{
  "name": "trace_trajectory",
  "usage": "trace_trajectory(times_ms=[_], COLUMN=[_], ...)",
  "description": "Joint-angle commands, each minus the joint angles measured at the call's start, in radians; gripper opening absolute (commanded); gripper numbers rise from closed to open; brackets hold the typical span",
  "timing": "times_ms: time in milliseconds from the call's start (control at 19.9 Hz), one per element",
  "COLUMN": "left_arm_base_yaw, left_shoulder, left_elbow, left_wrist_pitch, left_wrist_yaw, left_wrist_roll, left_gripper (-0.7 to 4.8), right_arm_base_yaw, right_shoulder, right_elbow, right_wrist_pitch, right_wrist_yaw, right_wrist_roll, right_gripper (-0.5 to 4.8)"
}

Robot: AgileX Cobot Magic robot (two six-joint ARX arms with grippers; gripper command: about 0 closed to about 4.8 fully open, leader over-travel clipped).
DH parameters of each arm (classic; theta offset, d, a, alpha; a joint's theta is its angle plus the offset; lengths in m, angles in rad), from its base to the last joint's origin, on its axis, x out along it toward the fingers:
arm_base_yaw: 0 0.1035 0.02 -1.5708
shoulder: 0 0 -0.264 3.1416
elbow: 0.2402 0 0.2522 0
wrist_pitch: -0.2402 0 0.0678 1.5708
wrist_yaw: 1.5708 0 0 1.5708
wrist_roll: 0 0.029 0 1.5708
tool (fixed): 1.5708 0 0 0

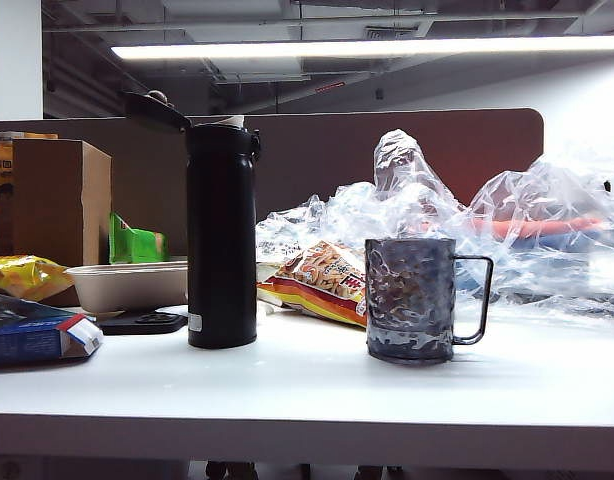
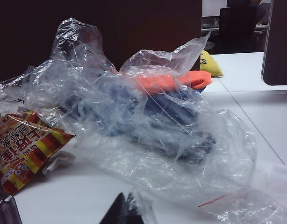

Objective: Pick up the black thermos, pour some water into the cup, then place the black thermos back on the table.

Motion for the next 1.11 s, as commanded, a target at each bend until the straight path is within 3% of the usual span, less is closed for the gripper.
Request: trace_trajectory(times_ms=[50, 302, 352, 403, 453, 503, 654, 805, 1107], left_arm_base_yaw=[0.001, 0.001, 0.001, 0.001, 0.001, 0.001, 0.001, 0.000, 0.000], left_shoulder=[0.001, 0.001, 0.001, 0.001, 0.001, 0.001, 0.001, 0.001, 0.042], left_elbow=[0.002, 0.002, 0.003, 0.004, 0.006, 0.008, 0.044, 0.102, 0.240], left_wrist_pitch=[0.009, 0.001, 0.003, 0.005, 0.013, 0.021, 0.025, 0.025, 0.053], left_wrist_yaw=[0.007, 0.008, 0.009, 0.016, 0.018, 0.018, 0.090, 0.172, 0.174], left_wrist_roll=[-0.003, -0.003, -0.004, -0.008, -0.045, -0.076, -0.196, -0.213, -0.213], left_gripper=[-0.05, -0.05, 0.42, 1.70, 4.79, 4.79, 4.79, 4.79, 4.79], right_arm_base_yaw=[0.001, 0.001, 0.002, 0.002, 0.000, 0.001, 0.003, 0.003, 0.003], right_shoulder=[0.000, 0.000, 0.000, 0.000, 0.000, 0.000, 0.000, 0.000, 0.067], right_elbow=[-0.004, -0.004, -0.002, 0.004, 0.021, 0.039, 0.174, 0.303, 0.459], right_wrist_pitch=[0.016, -0.011, -0.013, -0.014, -0.018, -0.033, -0.237, -0.269, -0.268], right_wrist_yaw=[0.000, -0.002, -0.004, -0.001, 0.002, 0.002, -0.016, -0.116, -0.143], right_wrist_roll=[0.004, 0.004, 0.027, 0.088, 0.174, 0.195, 0.119, 0.013, -0.027], right_gripper=[-0.05, -0.05, 0.19, 0.82, 3.17, 4.67, 4.79, 4.79, 4.79])
